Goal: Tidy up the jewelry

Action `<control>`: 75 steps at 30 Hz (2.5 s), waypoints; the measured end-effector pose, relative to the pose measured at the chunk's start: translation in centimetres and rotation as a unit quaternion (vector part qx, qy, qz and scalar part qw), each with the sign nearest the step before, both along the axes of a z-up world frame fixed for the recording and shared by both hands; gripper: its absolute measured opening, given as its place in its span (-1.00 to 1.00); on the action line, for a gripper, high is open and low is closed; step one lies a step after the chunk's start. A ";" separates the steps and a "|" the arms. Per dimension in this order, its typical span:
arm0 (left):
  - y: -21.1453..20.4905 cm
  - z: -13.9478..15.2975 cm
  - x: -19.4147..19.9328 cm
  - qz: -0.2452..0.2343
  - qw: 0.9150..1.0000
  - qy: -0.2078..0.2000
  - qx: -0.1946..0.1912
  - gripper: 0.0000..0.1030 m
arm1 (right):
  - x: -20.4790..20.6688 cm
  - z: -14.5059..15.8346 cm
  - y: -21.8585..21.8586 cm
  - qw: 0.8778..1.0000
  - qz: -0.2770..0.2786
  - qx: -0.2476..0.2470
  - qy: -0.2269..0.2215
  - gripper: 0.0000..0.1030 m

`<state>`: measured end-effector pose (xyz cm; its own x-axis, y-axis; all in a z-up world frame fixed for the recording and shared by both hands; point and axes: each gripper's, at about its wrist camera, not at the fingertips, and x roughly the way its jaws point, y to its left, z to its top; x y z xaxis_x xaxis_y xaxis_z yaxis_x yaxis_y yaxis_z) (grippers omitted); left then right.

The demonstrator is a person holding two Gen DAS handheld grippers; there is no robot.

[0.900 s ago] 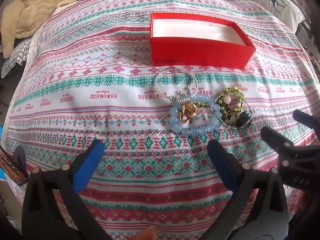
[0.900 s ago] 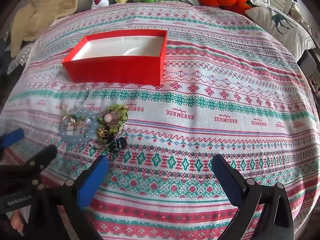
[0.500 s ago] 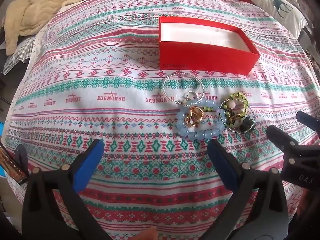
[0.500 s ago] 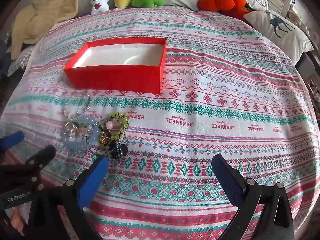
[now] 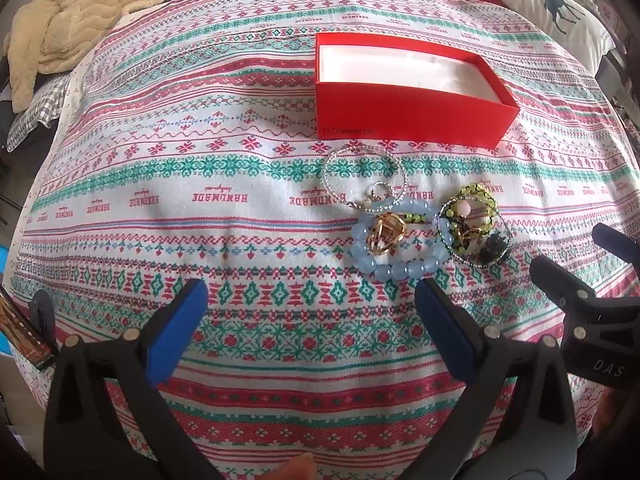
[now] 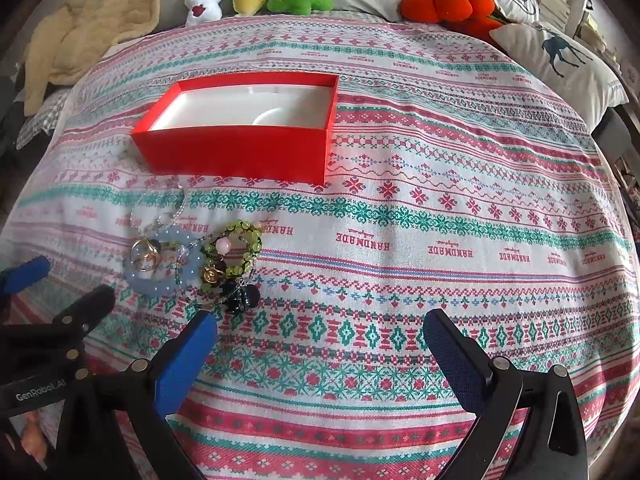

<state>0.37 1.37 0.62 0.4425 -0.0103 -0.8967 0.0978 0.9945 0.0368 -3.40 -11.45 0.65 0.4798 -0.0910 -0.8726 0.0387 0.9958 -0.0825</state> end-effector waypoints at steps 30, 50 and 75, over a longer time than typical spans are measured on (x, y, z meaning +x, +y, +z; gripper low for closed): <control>-0.6 -0.2 -0.4 -0.002 1.000 -0.003 0.003 0.99 | 0.1 -0.3 -0.1 1.000 -0.003 0.003 0.003 1.00; -0.7 -0.2 -0.4 -0.001 1.000 -0.003 0.003 0.99 | 0.1 -0.3 -0.1 1.000 -0.003 0.003 0.003 1.00; 0.0 0.8 1.1 -0.017 0.999 0.005 -0.033 0.99 | 1.1 1.1 -0.1 1.000 0.017 0.021 -0.002 1.00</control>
